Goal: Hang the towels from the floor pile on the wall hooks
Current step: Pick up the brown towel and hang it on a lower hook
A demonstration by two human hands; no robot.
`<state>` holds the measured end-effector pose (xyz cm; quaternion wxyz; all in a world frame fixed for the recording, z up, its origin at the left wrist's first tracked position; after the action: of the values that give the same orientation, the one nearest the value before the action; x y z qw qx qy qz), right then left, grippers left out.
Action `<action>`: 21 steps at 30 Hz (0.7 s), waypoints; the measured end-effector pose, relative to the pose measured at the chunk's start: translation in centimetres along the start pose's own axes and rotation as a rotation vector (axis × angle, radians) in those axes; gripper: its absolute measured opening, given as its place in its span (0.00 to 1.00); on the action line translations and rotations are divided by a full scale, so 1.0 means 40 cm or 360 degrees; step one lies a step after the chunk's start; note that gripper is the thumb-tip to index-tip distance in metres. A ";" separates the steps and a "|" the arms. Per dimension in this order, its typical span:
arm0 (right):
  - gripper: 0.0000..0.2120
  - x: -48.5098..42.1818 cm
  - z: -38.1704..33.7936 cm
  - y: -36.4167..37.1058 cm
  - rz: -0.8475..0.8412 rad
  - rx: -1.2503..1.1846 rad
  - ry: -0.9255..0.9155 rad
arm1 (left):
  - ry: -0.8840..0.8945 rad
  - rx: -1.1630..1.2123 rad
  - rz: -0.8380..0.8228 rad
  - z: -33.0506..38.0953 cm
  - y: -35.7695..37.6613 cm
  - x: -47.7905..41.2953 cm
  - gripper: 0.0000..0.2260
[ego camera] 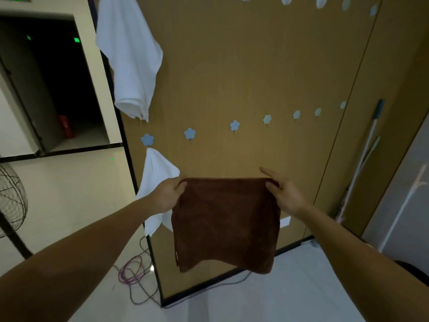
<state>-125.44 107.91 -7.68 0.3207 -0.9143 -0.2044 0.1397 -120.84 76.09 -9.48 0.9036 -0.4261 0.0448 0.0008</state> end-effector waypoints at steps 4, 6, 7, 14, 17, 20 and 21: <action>0.17 -0.104 -0.039 0.021 0.0308 -0.0358 -0.0006 | 0.0198 0.0312 0.0161 0.007 -0.031 -0.054 0.19; 0.16 -0.152 -0.069 0.030 0.0386 -0.0425 -0.0013 | 0.0220 0.0494 0.0262 0.017 -0.052 -0.084 0.18; 0.14 -0.183 -0.084 0.041 0.0347 -0.0430 -0.0036 | 0.0212 0.0590 0.0320 0.016 -0.066 -0.100 0.18; 0.19 -0.360 -0.116 0.124 -0.0157 -0.0170 -0.0172 | 0.0116 0.0901 0.0473 -0.033 -0.124 -0.214 0.11; 0.05 -0.434 -0.106 0.132 0.0053 -0.0353 -0.0211 | 0.0125 0.0618 0.0260 -0.068 -0.103 -0.259 0.07; 0.06 -0.516 -0.079 0.151 0.0124 -0.0302 -0.0217 | 0.0085 0.0464 0.0285 -0.100 -0.092 -0.297 0.13; 0.08 -0.544 -0.073 0.159 0.0120 -0.0252 -0.0218 | 0.0032 0.0473 0.0357 -0.111 -0.095 -0.311 0.11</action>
<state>-141.62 91.77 -6.86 0.2273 -0.9321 -0.2018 0.1972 -133.44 70.73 -8.34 0.9503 -0.2803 0.1007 0.0908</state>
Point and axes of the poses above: each hand's wrist, its own x-axis away from the middle knuckle, its own y-axis out of the palm, z = x × y, the point moved 6 cm from there along -x, towards the middle knuckle, and after that the axes turned 9 degrees about -z, right-handed, at the moved point
